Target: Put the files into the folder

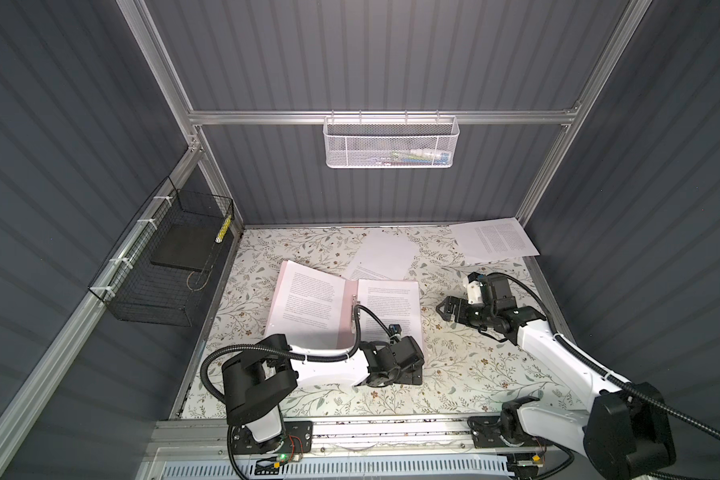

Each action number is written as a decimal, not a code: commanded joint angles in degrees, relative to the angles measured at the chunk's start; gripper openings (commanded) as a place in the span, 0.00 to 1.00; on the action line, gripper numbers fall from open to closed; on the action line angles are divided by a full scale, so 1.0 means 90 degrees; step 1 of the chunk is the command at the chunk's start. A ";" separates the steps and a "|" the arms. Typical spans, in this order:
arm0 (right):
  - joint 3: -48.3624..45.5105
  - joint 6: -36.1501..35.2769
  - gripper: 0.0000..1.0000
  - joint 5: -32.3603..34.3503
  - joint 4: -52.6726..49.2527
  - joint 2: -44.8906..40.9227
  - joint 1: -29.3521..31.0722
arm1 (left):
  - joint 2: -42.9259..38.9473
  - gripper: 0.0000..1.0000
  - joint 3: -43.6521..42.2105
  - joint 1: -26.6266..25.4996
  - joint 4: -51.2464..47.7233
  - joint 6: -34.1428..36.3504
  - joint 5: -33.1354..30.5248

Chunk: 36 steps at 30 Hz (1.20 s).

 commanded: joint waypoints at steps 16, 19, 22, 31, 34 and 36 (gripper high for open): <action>0.0175 0.0900 0.99 0.0138 0.0203 -0.0010 -0.1332 | -0.0152 1.00 -0.0286 -0.0367 -0.0195 0.1676 0.0920; 0.0895 0.0872 0.99 -0.0052 -0.0066 0.0639 -0.1591 | -0.0569 1.00 -0.0544 -0.0367 -0.0056 0.1972 0.1283; 0.1690 0.0727 0.99 0.0012 -0.0222 0.1452 -0.1660 | -0.0996 1.00 -0.0475 -0.0367 -0.0305 0.2457 0.1396; 0.4420 0.1354 0.99 -0.0201 -0.0048 0.4359 -0.2097 | -0.1112 1.00 0.0520 0.0310 -0.0985 0.2787 0.1237; 0.5317 0.1548 0.99 -0.0165 -0.0055 0.5233 -0.2132 | -0.1080 1.00 0.0794 0.0748 -0.0922 0.2849 0.1473; 0.5819 0.1703 0.99 -0.0064 -0.0077 0.5687 -0.2160 | -0.1040 1.00 0.1034 0.0940 -0.1038 0.3028 0.1494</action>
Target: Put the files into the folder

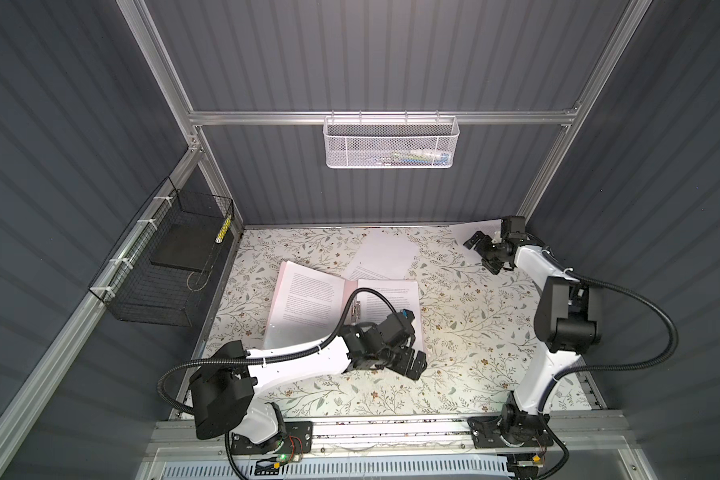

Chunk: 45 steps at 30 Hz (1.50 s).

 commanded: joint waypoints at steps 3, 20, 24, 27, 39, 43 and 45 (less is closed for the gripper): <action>0.1280 0.0543 0.99 0.0118 -0.0307 0.1012 -0.0053 | 0.0156 1.00 0.0617 0.0503 -0.0454 0.0579 0.0326; 0.3283 0.1943 0.99 0.0048 -0.1284 0.2826 -0.0024 | 0.1018 1.00 0.1884 0.2376 -0.0508 0.1348 0.1624; 0.3321 0.2189 0.99 0.0180 -0.1795 0.2940 -0.0014 | 0.1122 1.00 0.2091 0.2652 -0.0555 0.1461 0.1884; 0.3273 0.2131 0.99 0.0049 -0.2199 0.2930 -0.0007 | 0.1147 1.00 0.2210 0.2848 -0.0589 0.1541 0.1971; -0.1506 0.2254 0.99 -0.1221 -0.0096 0.0301 -0.0054 | 0.0383 1.00 0.1800 0.3097 -0.0813 0.1470 0.1857; -0.3497 0.2182 0.99 -0.1314 0.0448 -0.1007 -0.0110 | 0.0205 1.00 0.1776 0.3096 -0.0857 0.1409 0.1966; -0.4357 0.2128 0.99 -0.1336 0.0595 -0.1629 -0.0196 | 0.0191 1.00 0.1794 0.3097 -0.0822 0.1379 0.2044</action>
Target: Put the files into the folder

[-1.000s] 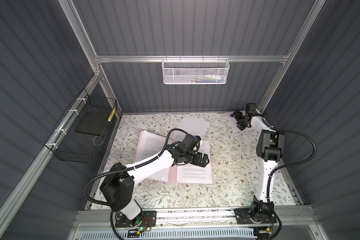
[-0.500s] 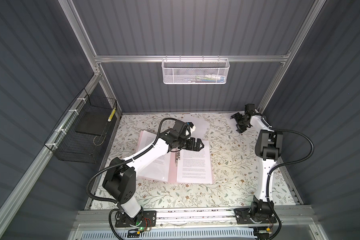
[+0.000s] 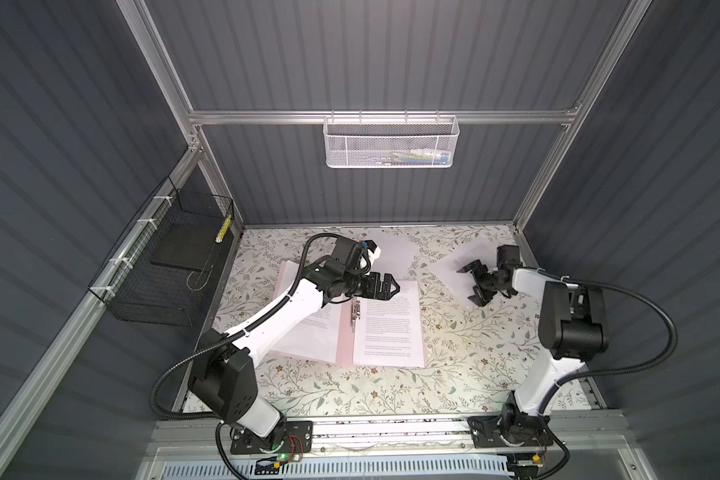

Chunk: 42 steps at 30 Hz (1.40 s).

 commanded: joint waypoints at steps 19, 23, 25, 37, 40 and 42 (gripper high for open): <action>-0.3165 -0.1802 0.99 0.1257 -0.1461 -0.6289 -0.0435 | 0.2978 1.00 0.3262 -0.1439 -0.1114 0.0391 0.1004; -0.2545 -0.2533 0.99 0.1163 -0.1356 -0.5114 -0.0794 | 0.4245 1.00 0.4301 -0.1679 -0.1239 0.0250 0.1110; -0.2461 -0.2616 0.99 0.1234 -0.0829 -0.4632 -0.1006 | 0.4826 1.00 0.4906 -0.1807 -0.1386 0.0281 0.1076; -0.0761 -0.3094 0.99 0.2181 -0.0823 -0.2145 -0.1670 | 0.5889 1.00 0.5185 -0.2012 -0.1251 0.0063 0.0753; -0.0530 -0.3111 0.99 0.2175 -0.0813 -0.1792 -0.1798 | 0.5751 1.00 0.4763 -0.2010 -0.1086 -0.0298 0.0475; -0.0290 -0.3169 0.99 0.2143 -0.0888 -0.1506 -0.1872 | 0.5598 1.00 0.4364 -0.2015 -0.0892 -0.0527 0.0358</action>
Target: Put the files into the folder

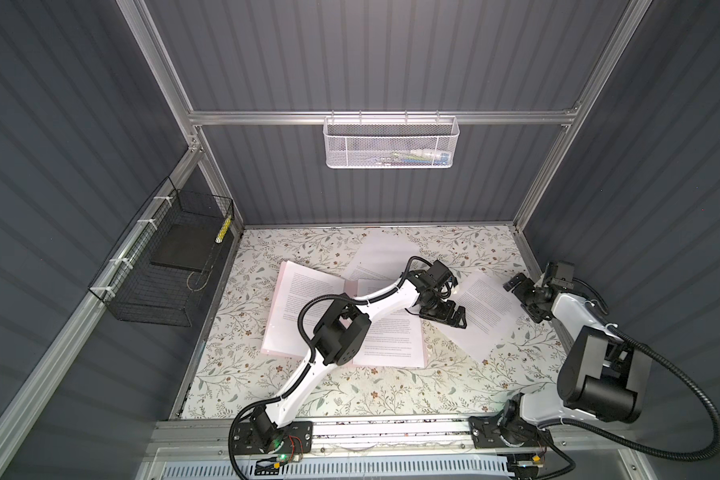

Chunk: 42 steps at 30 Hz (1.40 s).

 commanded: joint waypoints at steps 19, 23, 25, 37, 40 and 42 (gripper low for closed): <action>0.1708 -0.0935 0.99 -0.0365 -0.1232 0.2274 -0.0186 | -0.0439 1.00 -0.1533 -0.0031 0.0492 -0.0747 -0.0144; 0.1922 -0.1089 0.99 -0.0452 -0.1346 0.2511 -0.0132 | -0.0366 1.00 -0.1432 -0.0031 0.0283 -0.0752 -0.0110; 0.1946 -0.1087 0.99 -0.0410 -0.1296 0.2577 -0.0128 | -0.0356 1.00 -0.1423 -0.0031 0.0194 -0.0713 -0.0096; 0.2465 -0.1336 0.99 -0.0184 -0.2085 0.2826 0.0216 | -0.0278 1.00 -0.1513 -0.0032 -0.0047 -0.0447 -0.0068; 0.2681 -0.1505 0.99 0.0013 -0.2449 0.2966 0.0381 | -0.0234 1.00 -0.1528 -0.0036 -0.0017 -0.0481 0.0035; 0.2718 -0.1539 0.99 -0.0087 -0.2541 0.2986 0.0489 | -0.0212 1.00 -0.1538 -0.0033 0.0003 -0.0505 0.0063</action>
